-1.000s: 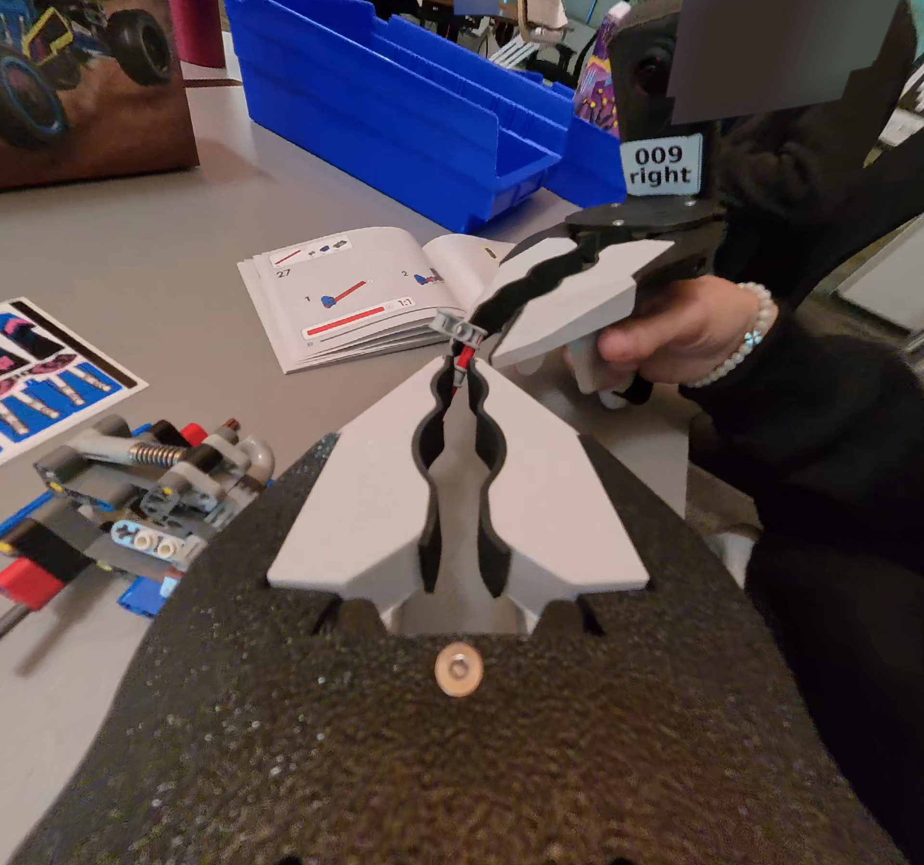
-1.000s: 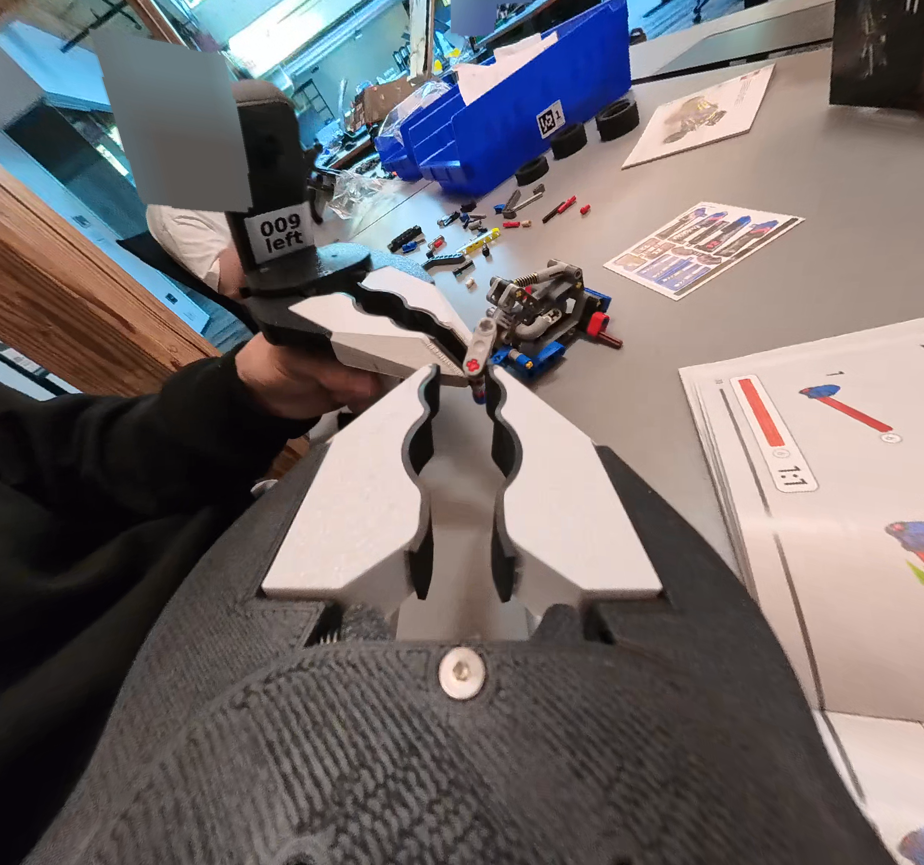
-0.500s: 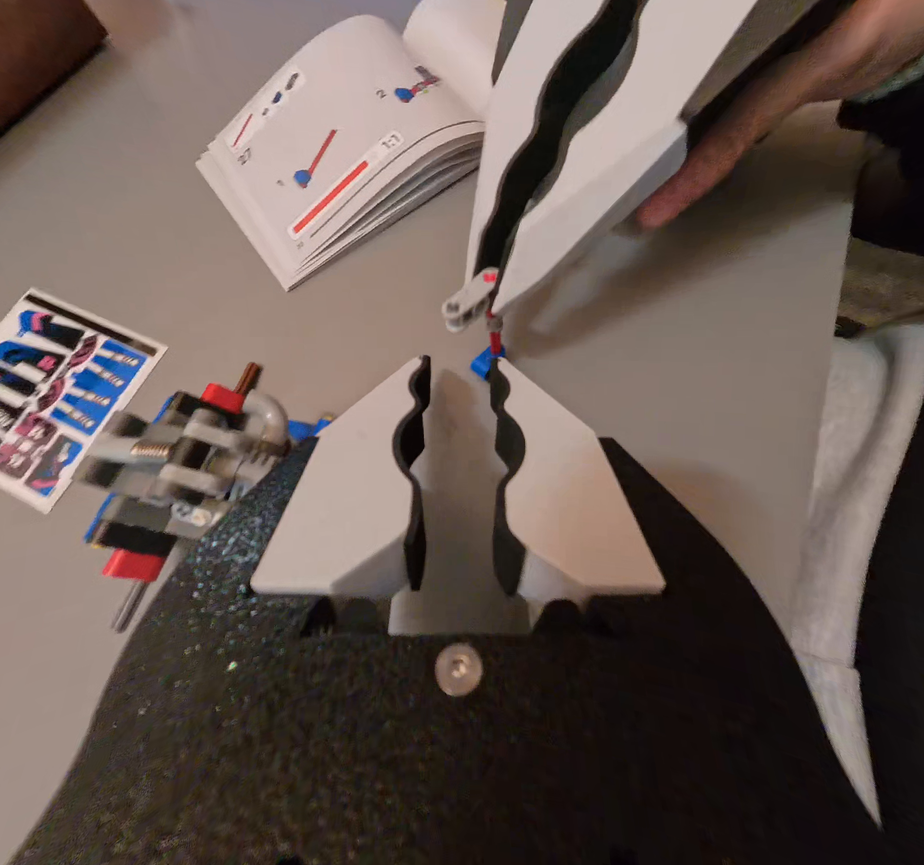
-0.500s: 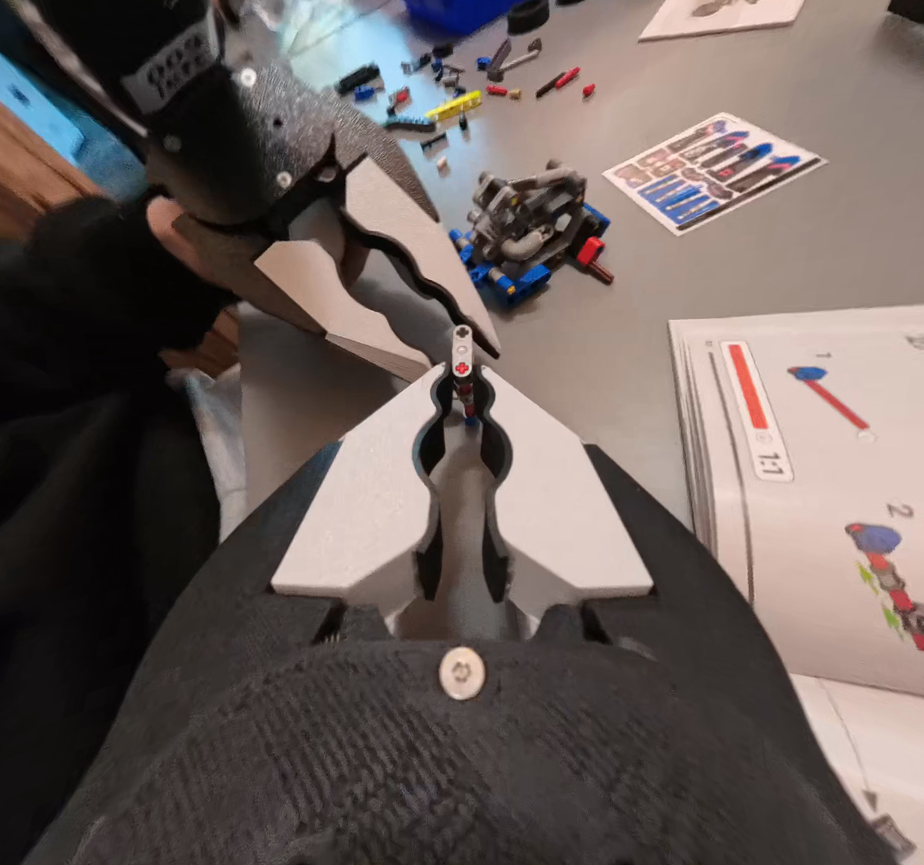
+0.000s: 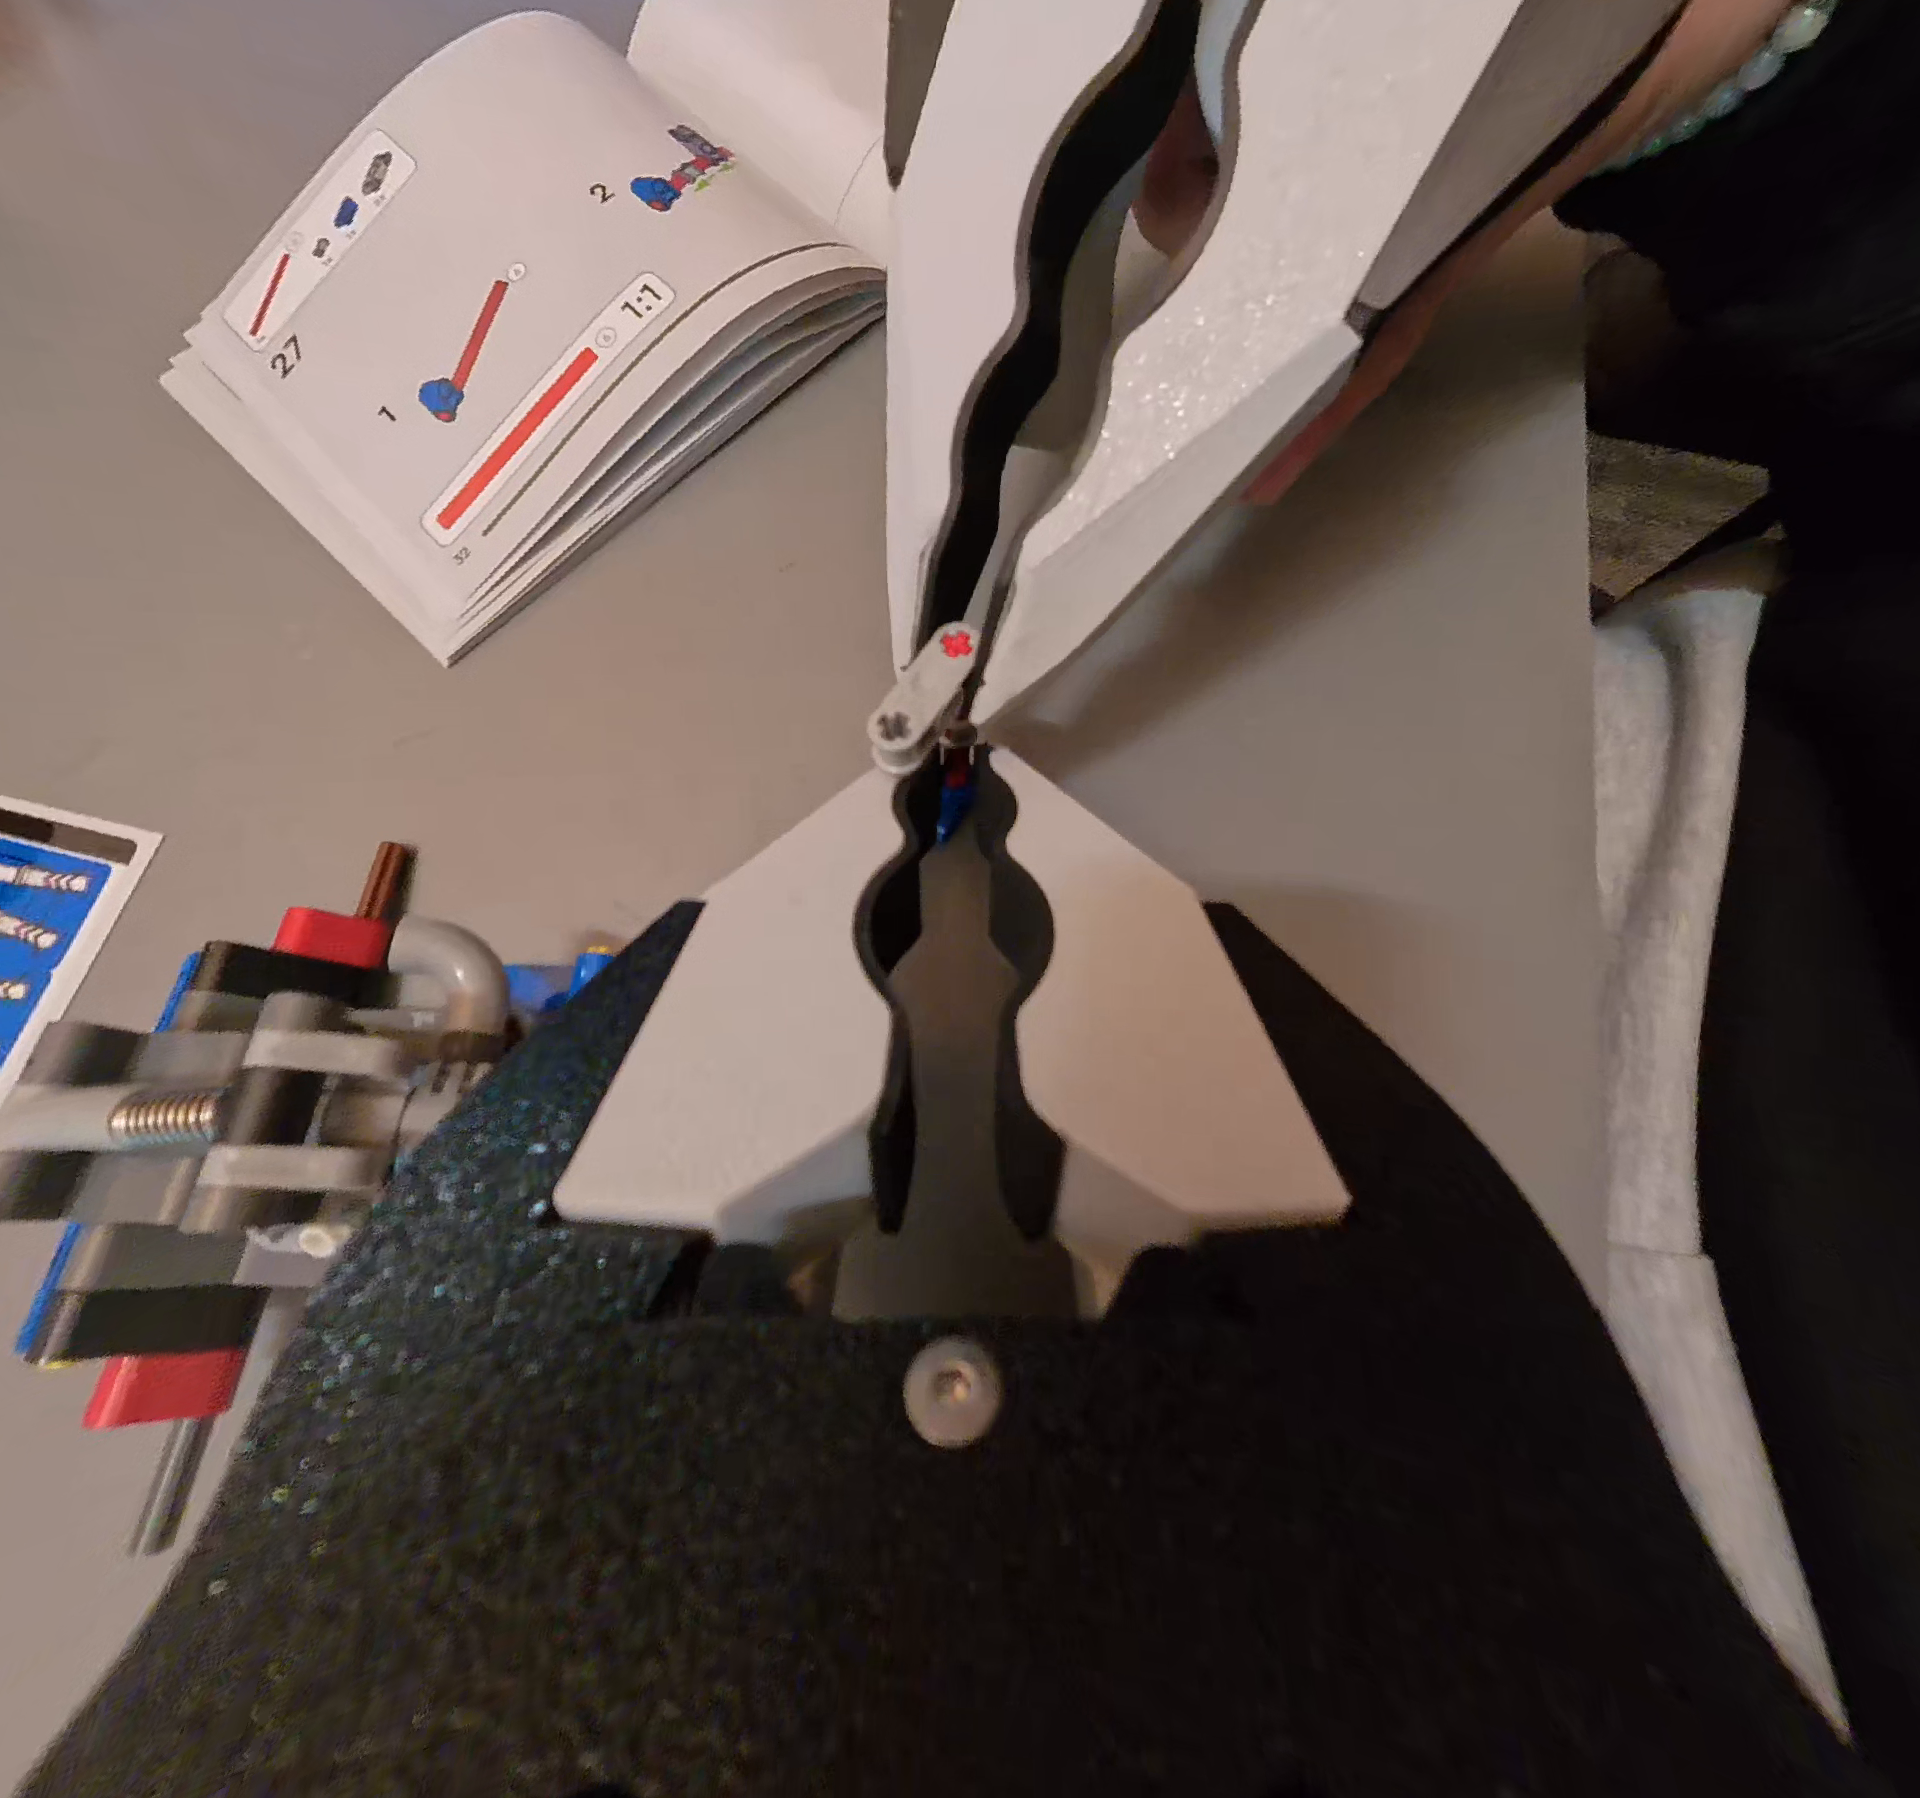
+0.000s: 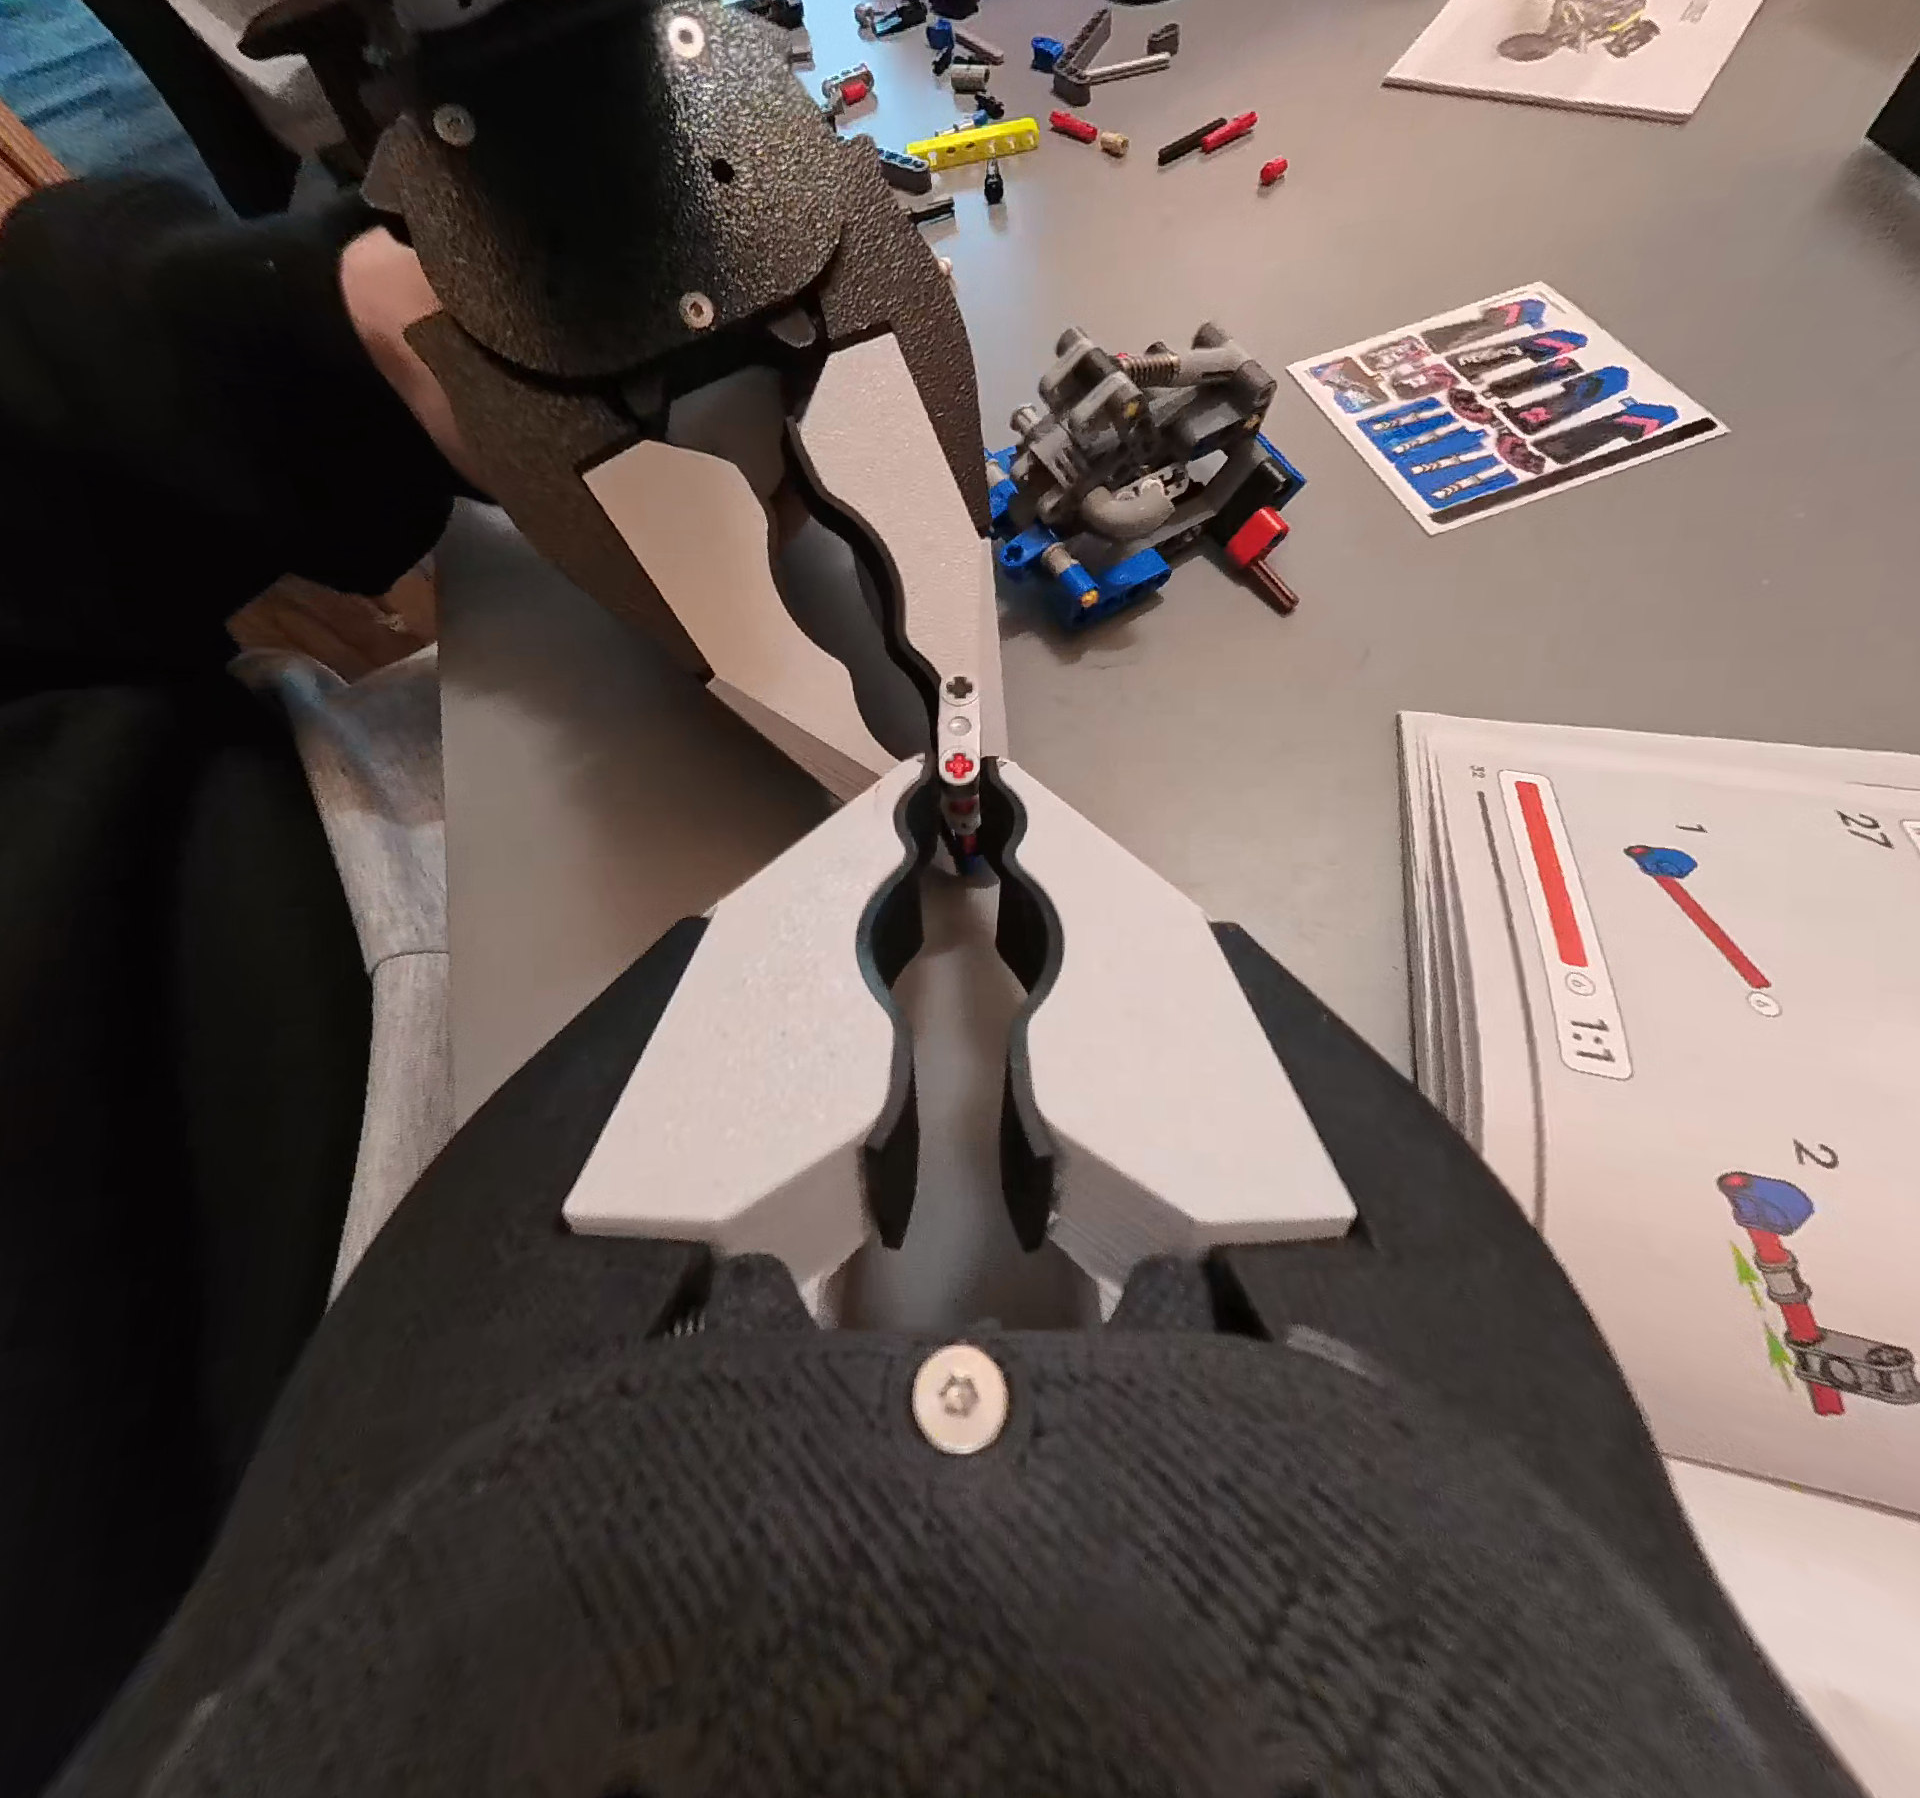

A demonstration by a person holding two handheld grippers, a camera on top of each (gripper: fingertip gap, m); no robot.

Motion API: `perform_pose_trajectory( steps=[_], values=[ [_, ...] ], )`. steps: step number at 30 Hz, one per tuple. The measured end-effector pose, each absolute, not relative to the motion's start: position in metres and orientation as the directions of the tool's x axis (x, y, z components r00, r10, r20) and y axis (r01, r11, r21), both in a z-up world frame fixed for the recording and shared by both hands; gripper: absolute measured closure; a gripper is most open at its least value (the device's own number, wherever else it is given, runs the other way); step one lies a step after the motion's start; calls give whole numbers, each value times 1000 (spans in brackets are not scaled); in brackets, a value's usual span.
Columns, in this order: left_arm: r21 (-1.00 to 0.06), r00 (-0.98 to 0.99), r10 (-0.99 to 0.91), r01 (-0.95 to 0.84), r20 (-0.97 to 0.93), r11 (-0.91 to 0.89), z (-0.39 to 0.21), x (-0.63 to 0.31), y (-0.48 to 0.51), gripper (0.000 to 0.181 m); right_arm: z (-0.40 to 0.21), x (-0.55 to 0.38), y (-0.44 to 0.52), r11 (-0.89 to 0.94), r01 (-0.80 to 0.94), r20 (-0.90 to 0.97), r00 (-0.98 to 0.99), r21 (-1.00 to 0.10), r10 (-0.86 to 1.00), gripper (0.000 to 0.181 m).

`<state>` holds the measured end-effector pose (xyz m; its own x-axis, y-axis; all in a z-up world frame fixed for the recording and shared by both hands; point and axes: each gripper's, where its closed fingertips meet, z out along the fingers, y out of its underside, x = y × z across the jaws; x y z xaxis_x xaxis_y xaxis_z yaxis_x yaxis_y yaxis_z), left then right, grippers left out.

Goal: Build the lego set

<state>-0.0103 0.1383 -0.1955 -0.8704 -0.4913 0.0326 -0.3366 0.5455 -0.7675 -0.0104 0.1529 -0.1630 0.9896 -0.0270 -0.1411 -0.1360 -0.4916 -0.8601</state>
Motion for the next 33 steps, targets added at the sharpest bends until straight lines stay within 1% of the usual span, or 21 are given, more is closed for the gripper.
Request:
perform_pose_trajectory(
  steps=[6, 7, 9, 17, 21, 24, 27, 29, 33],
  values=[
    [-767, -880, -471, -343, 61, 542, -195, -14, 144, 176, -163, -15, 160, -498, -100, -109, 994, -861, -11, 176],
    [-770, -879, -474, -334, 46, 544, -195, -13, 146, 168, -163, -16, 160, -501, -94, -106, 994, -860, -6, 176],
    [-773, -897, -441, -297, 25, 560, -194, -16, 148, 178, -164, -16, 161, -505, -84, -92, 996, -859, -10, 176],
    [-773, -909, -410, -312, 73, 553, -195, -17, 150, 179, -164, -16, 165, -495, -85, -98, 995, -864, -1, 176],
    [-771, -924, -382, -258, 21, 582, -195, -17, 151, 177, -164, -17, 166, -494, -83, -96, 995, -865, 2, 176],
    [-767, -923, -386, -244, -5, 593, -195, -15, 155, 171, -164, -17, 166, -499, -74, -88, 996, -864, 4, 175],
    [-761, -927, -374, -247, 7, 600, -197, -17, 155, 175, -164, -17, 167, -496, -77, -92, 996, -865, 6, 176],
    [-754, -930, -367, -242, 2, 610, -198, -17, 153, 172, -163, -17, 168, -493, -79, -93, 996, -866, 4, 175],
    [-742, -932, -363, -247, 5, 623, -201, -15, 152, 175, -163, -18, 167, -494, -77, -94, 995, -866, 10, 176]
  ],
)
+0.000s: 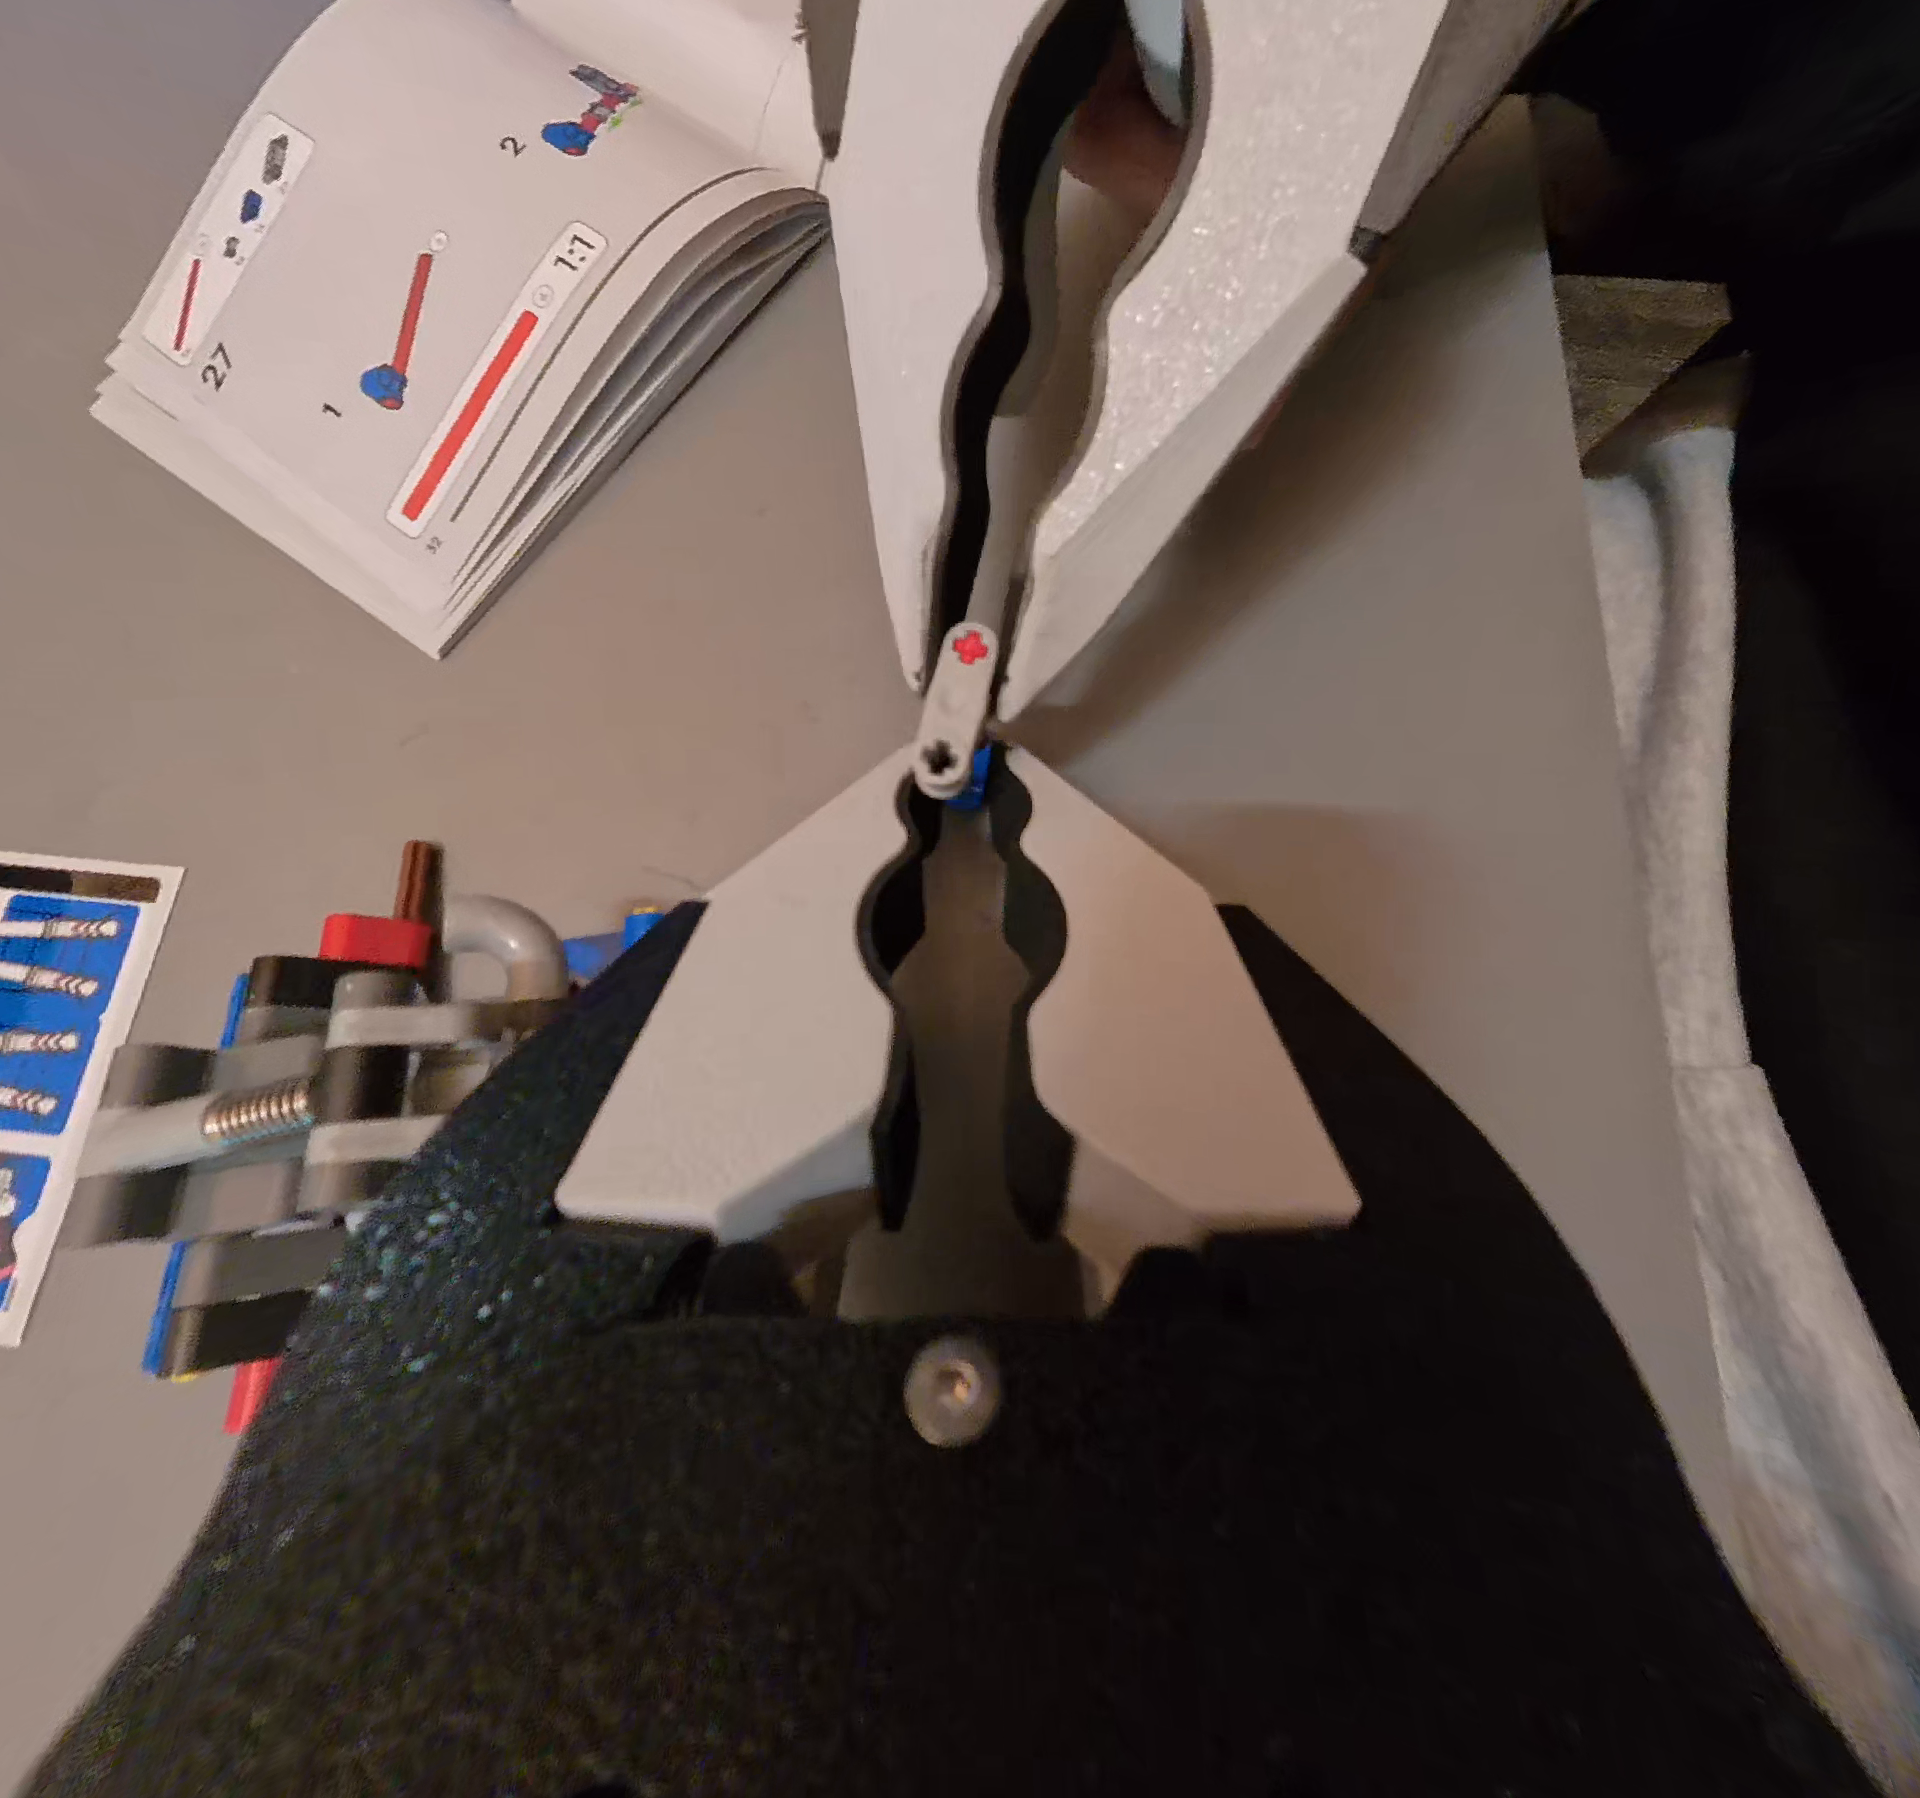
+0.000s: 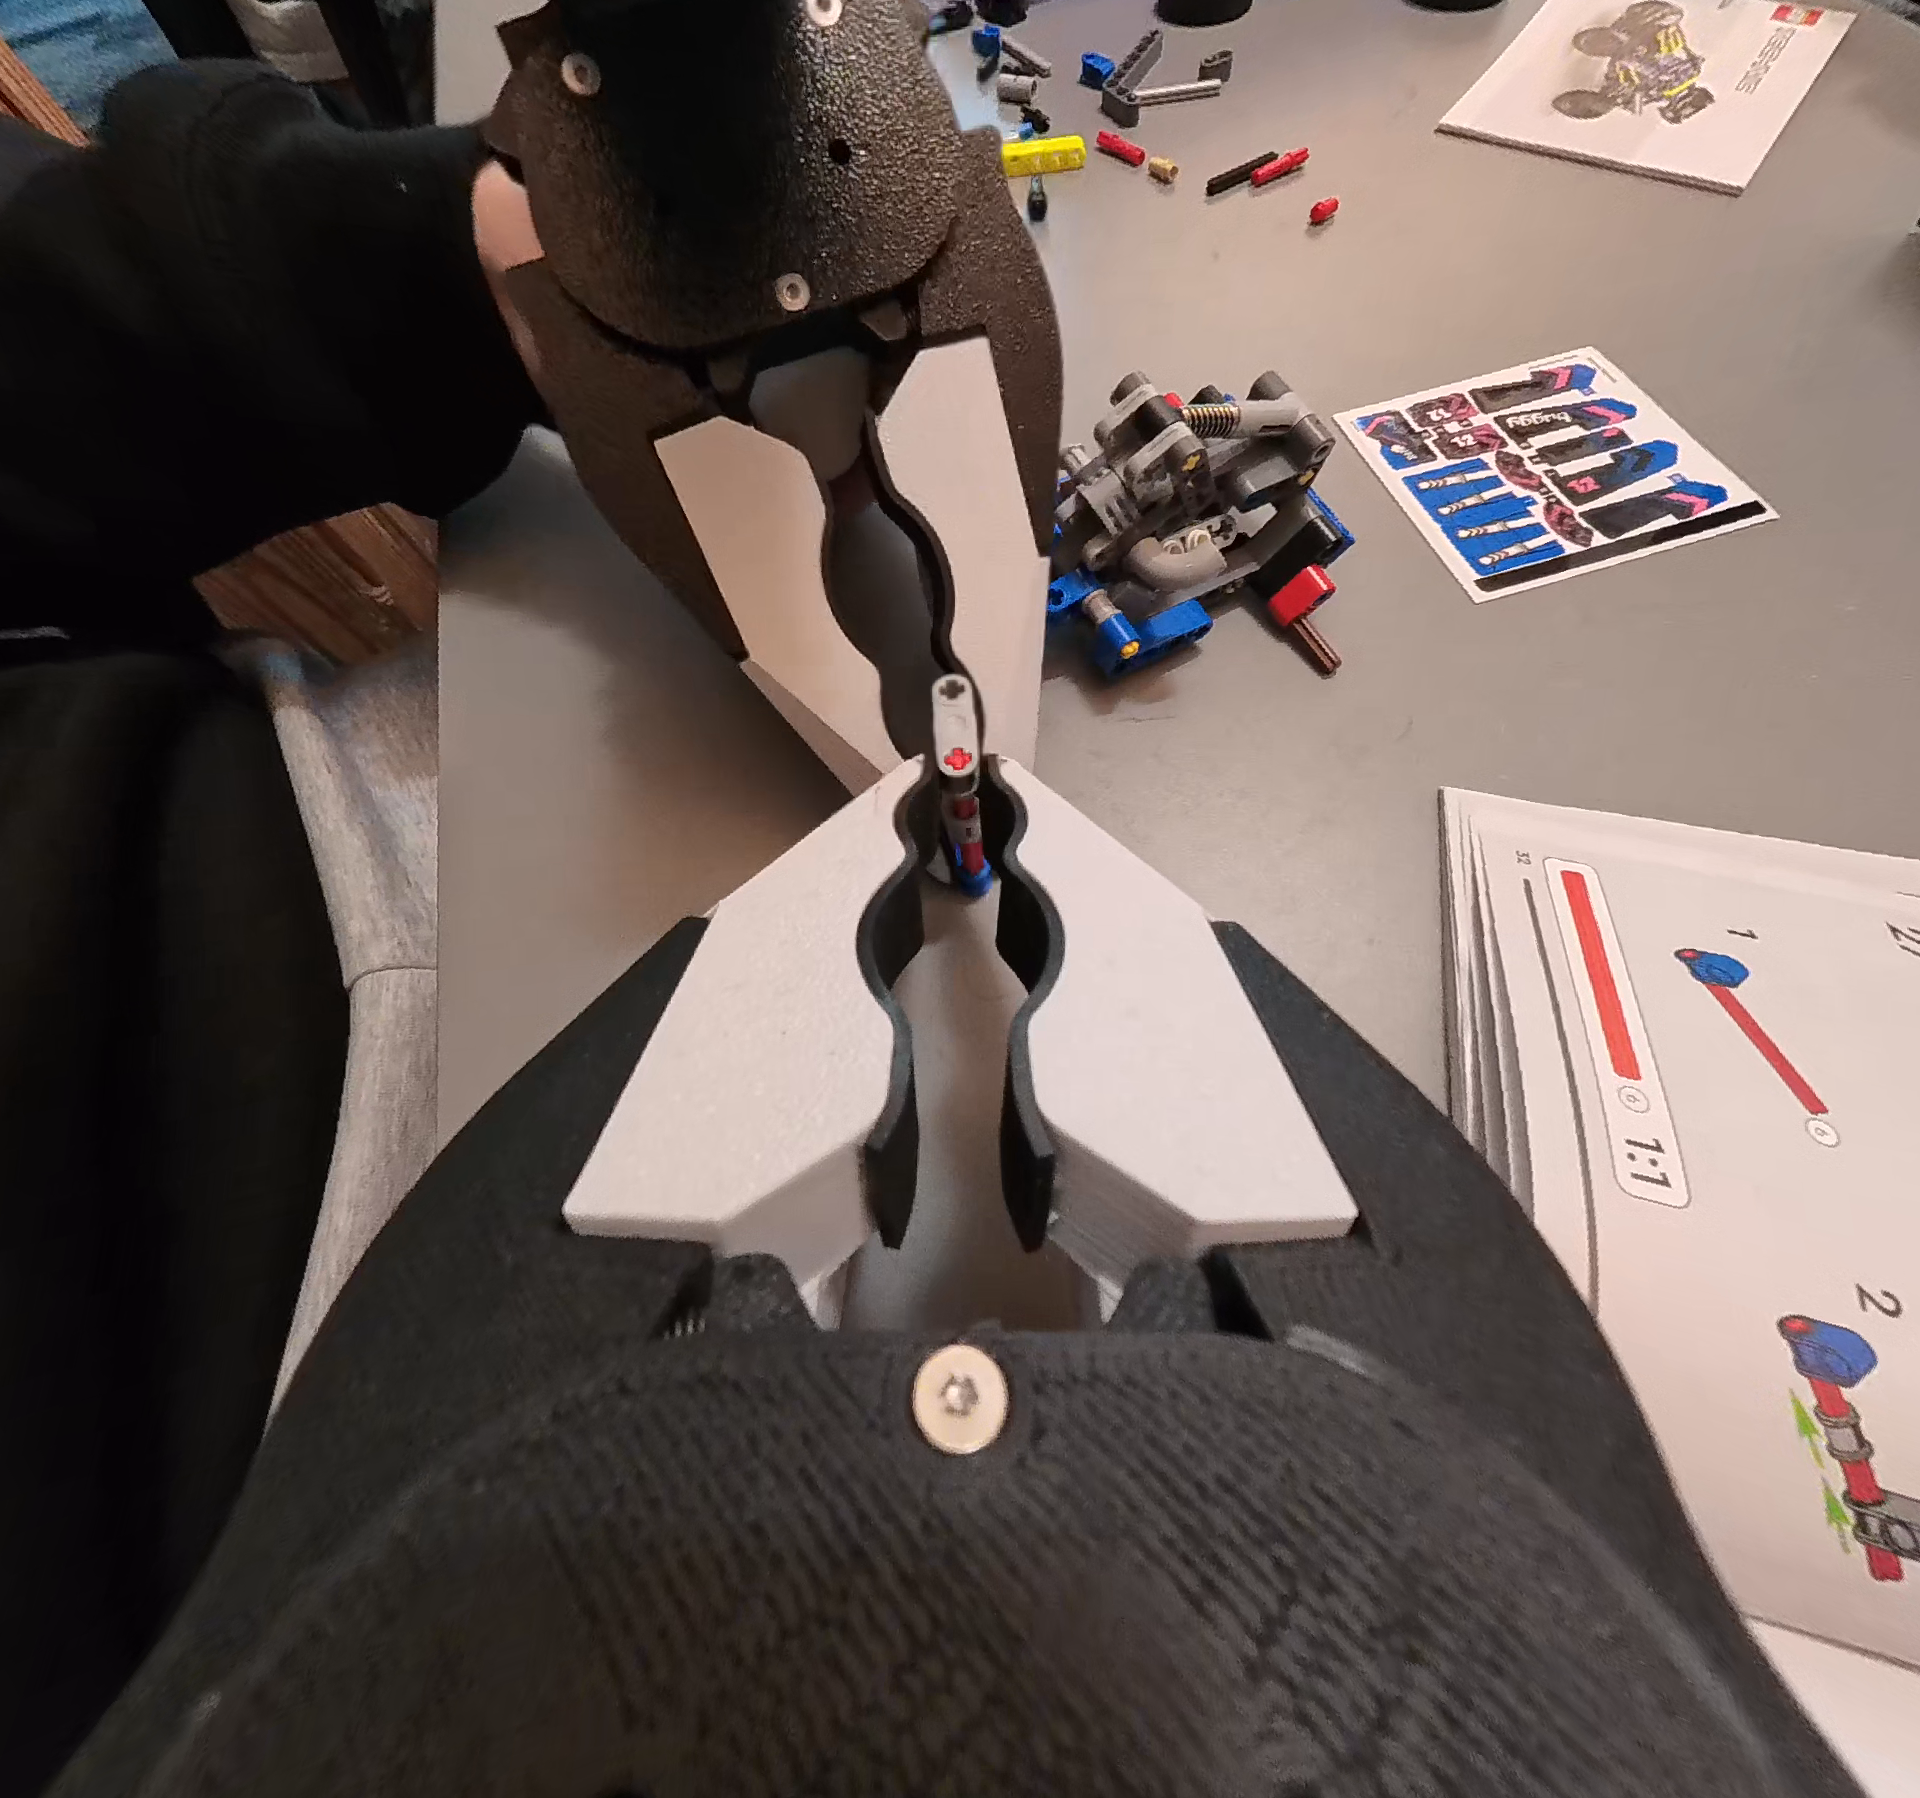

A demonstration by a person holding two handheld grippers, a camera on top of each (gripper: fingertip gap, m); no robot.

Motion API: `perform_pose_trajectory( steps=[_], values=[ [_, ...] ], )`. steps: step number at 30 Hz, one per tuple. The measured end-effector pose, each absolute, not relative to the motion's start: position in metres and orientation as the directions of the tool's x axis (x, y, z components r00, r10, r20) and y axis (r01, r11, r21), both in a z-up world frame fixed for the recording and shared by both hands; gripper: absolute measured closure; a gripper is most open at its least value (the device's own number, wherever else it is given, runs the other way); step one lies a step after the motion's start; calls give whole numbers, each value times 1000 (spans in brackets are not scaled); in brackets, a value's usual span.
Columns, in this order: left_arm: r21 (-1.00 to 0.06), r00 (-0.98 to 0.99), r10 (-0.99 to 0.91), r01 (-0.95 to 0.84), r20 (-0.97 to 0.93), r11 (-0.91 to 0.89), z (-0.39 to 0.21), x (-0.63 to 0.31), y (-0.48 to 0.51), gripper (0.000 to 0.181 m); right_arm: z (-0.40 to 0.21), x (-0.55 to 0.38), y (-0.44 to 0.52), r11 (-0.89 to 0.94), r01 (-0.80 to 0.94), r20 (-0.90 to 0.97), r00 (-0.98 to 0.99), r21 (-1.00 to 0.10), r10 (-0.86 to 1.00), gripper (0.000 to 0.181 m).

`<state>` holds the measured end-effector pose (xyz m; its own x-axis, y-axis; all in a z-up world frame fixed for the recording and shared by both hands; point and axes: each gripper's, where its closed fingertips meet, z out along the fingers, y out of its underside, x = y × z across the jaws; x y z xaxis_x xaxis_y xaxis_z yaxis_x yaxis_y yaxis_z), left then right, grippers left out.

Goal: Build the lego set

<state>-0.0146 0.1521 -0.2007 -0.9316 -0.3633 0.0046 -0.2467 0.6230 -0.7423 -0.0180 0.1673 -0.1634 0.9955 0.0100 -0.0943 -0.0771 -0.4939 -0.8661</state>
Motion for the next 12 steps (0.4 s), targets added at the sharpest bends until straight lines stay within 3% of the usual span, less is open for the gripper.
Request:
perform_pose_trajectory(
  steps=[6, 12],
  values=[
    [-736, -924, -380, -294, 54, 610, -201, -15, 151, 175, -174, -13, 150, -563, -42, -52, 999, -825, 2, 173],
    [-741, -922, -380, -307, 76, 597, -201, -15, 150, 176, -167, -17, 157, -485, -61, -82, 996, -872, 22, 171]
  ],
)
